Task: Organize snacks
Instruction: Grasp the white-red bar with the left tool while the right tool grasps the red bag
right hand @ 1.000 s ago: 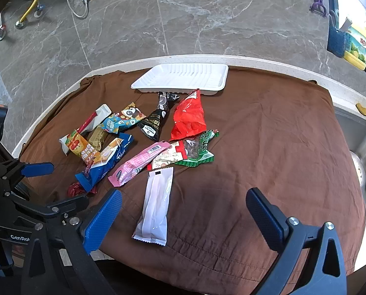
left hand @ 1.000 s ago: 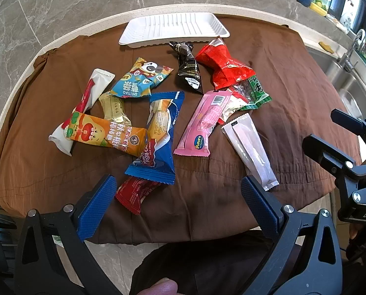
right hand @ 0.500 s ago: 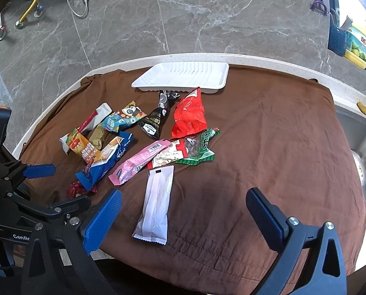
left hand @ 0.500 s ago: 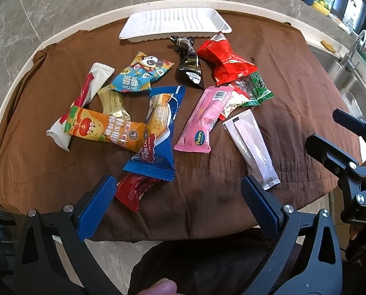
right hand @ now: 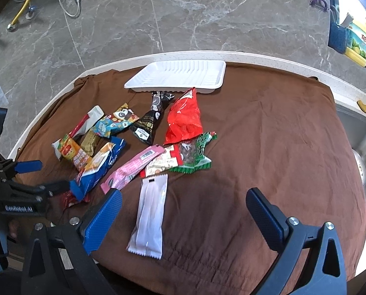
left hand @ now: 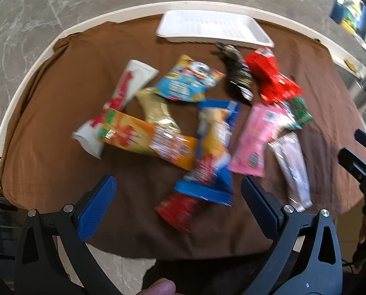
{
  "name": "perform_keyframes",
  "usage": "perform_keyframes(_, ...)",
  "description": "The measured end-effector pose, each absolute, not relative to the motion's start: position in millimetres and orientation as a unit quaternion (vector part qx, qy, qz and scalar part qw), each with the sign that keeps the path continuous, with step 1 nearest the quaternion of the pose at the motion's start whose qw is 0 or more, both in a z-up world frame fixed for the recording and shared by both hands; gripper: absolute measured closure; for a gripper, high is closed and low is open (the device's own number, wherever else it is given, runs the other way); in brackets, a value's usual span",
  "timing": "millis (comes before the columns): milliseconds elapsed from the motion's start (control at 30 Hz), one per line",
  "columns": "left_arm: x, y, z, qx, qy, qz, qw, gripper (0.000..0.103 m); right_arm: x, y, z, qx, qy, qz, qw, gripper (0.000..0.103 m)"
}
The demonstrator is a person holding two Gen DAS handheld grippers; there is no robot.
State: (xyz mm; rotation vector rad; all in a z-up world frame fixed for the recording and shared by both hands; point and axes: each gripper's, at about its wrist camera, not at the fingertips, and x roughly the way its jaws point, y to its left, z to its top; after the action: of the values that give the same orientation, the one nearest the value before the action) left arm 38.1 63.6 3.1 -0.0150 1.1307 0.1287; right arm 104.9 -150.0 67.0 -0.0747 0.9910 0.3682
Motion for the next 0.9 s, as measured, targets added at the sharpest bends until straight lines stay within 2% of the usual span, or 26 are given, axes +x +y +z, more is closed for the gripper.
perform_keyframes(367,104.7,159.9,-6.6,-0.013,0.547,0.096,0.831,0.0,172.6,-115.2,56.1,-0.067,0.478,0.162,0.861,0.0)
perform_keyframes(633,157.4,198.9,-39.8,0.003,0.574,0.079,0.815,0.0,231.7,-87.9,31.1,-0.104,0.502,0.136,0.847,0.017)
perform_keyframes(900,191.4,225.4,-77.6,-0.019,0.603,0.044,0.797,0.0,263.3,-69.6,-0.2,-0.135,0.542,0.121,0.82,0.043)
